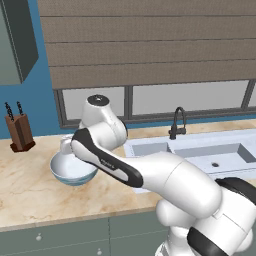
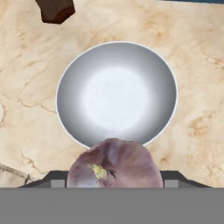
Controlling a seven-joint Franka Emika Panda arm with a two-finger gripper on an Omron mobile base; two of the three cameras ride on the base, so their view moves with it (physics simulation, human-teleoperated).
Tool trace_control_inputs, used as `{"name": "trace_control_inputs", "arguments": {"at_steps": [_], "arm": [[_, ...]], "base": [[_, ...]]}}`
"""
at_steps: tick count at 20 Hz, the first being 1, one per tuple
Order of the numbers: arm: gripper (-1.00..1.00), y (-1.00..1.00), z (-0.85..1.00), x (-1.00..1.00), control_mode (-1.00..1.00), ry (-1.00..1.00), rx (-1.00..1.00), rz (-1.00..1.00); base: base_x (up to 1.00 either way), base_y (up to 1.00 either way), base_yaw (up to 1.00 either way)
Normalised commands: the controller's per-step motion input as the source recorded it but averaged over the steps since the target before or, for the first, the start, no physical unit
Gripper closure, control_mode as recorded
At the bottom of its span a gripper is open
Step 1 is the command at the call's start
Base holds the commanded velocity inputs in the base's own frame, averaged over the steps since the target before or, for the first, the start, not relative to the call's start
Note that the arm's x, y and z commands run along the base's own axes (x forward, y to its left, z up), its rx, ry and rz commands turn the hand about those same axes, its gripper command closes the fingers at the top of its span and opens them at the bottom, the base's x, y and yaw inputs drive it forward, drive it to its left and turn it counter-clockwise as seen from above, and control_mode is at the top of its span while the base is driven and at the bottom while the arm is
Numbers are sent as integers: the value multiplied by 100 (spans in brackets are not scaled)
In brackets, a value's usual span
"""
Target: Pick the carrots from the cabinet and place them in one bowl. Pick the garlic from the sink and place it in the other bowl.
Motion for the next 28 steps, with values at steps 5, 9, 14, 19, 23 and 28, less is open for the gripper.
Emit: {"name": "trace_control_inputs", "arguments": {"at_steps": [5, 9, 14, 19, 23, 28], "arm": [[100, 0, 0, 18, -100, 5, -6, 0], [100, 0, 0, 28, -100, 2, 0, 0], [100, 3, 0, 26, -100, -2, 1, 0], [100, 26, -14, 3, -100, -3, 0, 0], [100, 20, -32, 4, -100, -4, -1, 0], [100, 3, -35, 25, -100, -5, -1, 0]], "base": [[0, 0, 0], [0, 0, 0], [0, 0, 0], [0, 0, 0], [0, 0, 0], [0, 0, 0]]}}
